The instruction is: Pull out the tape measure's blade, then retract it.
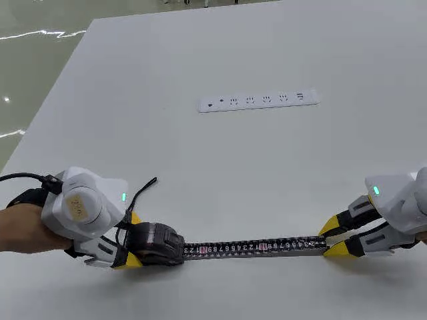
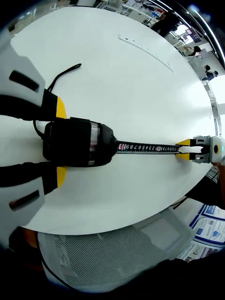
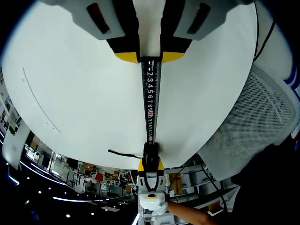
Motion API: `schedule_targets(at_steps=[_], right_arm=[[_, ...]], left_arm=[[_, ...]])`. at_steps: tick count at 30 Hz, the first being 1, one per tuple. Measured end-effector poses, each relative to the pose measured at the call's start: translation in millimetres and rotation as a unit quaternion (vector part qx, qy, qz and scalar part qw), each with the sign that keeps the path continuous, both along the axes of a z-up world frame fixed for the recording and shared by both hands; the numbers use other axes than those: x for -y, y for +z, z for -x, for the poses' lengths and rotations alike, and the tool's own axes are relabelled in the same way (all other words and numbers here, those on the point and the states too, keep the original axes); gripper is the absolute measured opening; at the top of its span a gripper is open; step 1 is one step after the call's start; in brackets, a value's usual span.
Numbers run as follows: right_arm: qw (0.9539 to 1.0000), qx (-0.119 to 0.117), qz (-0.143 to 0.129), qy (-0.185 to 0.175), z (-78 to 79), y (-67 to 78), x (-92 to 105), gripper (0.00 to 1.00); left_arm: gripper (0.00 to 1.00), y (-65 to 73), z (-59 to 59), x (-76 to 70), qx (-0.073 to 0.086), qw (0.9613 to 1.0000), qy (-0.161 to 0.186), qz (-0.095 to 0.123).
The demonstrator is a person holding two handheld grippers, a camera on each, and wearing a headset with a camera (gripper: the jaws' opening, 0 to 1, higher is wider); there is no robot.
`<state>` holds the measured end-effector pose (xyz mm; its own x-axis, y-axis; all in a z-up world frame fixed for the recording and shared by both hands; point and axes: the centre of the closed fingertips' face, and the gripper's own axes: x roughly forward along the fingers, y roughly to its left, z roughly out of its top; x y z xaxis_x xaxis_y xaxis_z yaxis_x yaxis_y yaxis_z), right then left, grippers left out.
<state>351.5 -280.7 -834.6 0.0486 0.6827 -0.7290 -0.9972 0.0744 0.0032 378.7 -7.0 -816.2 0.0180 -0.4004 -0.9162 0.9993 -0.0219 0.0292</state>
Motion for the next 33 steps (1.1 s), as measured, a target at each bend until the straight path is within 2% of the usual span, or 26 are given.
schedule_targets(at_steps=[6, 8, 10, 16, 19, 23, 27, 30, 33], right_arm=[[1.0000, 0.002, 0.002, -0.005, 2.1, 2.1, -4.1, 0.19], [0.9999, 0.004, 0.005, -0.011, 0.7, 2.5, -3.3, 0.20], [0.9994, 0.006, 0.008, -0.033, -3.2, 4.9, -1.8, 0.20], [0.9980, 0.002, 0.013, -0.062, -3.4, 8.9, 4.4, 0.27], [0.9961, -0.008, 0.012, -0.087, -2.5, 11.3, 6.5, 0.33], [0.9943, -0.006, 0.014, -0.105, -2.2, 14.4, 9.6, 0.38], [0.9916, -0.004, 0.014, -0.129, -1.2, 16.5, 13.5, 0.42], [0.9888, -0.007, 0.011, -0.149, 1.9, 19.0, 15.0, 0.46], [0.9848, -0.014, 0.013, -0.173, 7.9, 19.2, 17.3, 0.51]], left_arm=[[0.33, -0.4, 1.5, 1.0, -0.005, 0.9998, 0.013, 0.010], [0.35, -0.4, 2.2, -2.4, 0.000, 0.9999, 0.015, 0.008], [0.40, -0.7, 3.3, -7.1, 0.007, 0.9999, 0.014, 0.004], [0.44, 0.8, 12.0, -14.9, 0.002, 0.9996, 0.029, 0.006], [0.47, 1.9, 15.4, -17.6, 0.000, 0.9991, 0.040, 0.010], [0.50, 3.4, 17.0, -20.8, -0.002, 0.9978, 0.064, 0.018], [0.57, 4.8, 19.9, -22.8, -0.005, 0.9958, 0.088, 0.025], [0.63, 7.3, 21.0, -22.5, 0.001, 0.9940, 0.103, 0.039], [0.65, 9.9, 25.9, -22.6, -0.005, 0.9908, 0.124, 0.053]])
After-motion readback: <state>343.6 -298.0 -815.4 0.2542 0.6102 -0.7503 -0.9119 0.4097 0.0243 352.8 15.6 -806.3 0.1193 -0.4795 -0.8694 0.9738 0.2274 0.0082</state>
